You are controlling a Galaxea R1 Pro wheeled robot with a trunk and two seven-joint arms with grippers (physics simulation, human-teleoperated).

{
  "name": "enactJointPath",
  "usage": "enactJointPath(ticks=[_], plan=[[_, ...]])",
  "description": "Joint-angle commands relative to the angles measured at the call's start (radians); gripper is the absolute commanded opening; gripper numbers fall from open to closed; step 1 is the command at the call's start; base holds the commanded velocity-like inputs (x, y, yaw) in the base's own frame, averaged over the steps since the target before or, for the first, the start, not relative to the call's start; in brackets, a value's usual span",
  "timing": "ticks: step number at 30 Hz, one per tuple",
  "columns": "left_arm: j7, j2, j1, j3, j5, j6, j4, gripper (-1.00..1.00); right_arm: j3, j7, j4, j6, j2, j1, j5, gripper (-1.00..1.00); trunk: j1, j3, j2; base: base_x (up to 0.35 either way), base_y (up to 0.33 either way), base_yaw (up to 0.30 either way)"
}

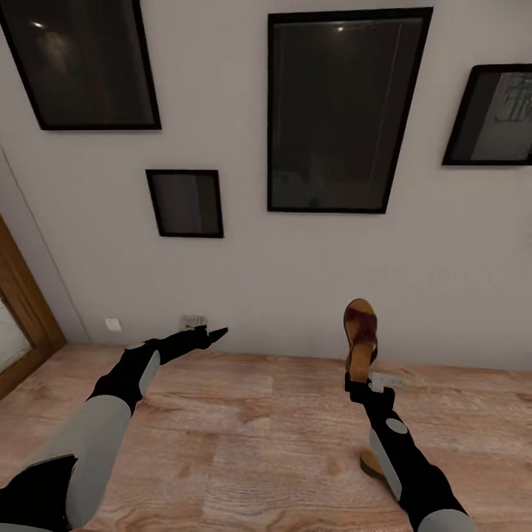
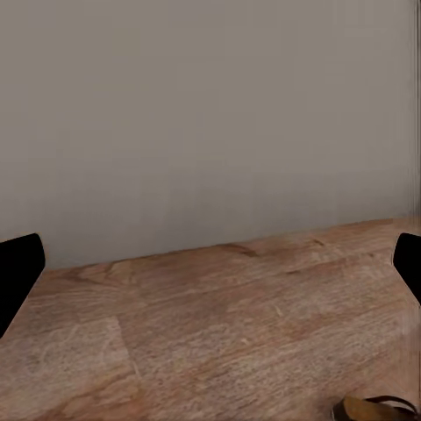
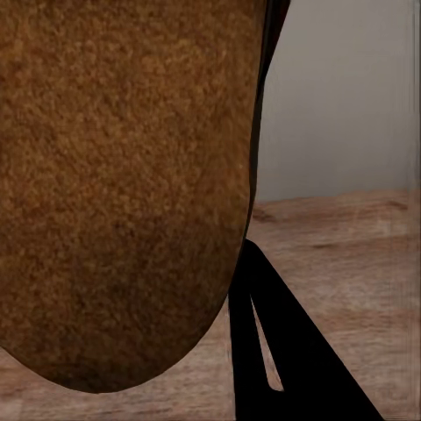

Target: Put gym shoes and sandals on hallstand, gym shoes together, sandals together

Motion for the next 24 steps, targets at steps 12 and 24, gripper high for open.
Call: enactJointPath(ticks=[12, 24], plan=[[-0.008, -0.001, -0.001, 0.007, -0.006, 0.008, -0.002, 1.00, 0.002, -0.004, 0.001, 0.001, 0.001, -0.001, -0.012, -1.00, 0.000, 0.003, 0.000, 0.000, 0.000, -0.196], [-0.009, -0.001, -0.001, 0.007, -0.006, 0.008, -0.002, 1.00, 0.002, -0.003, 0.000, 0.001, 0.001, -0.001, -0.012, -1.00, 0.000, 0.003, 0.000, 0.000, 0.000, -0.200]])
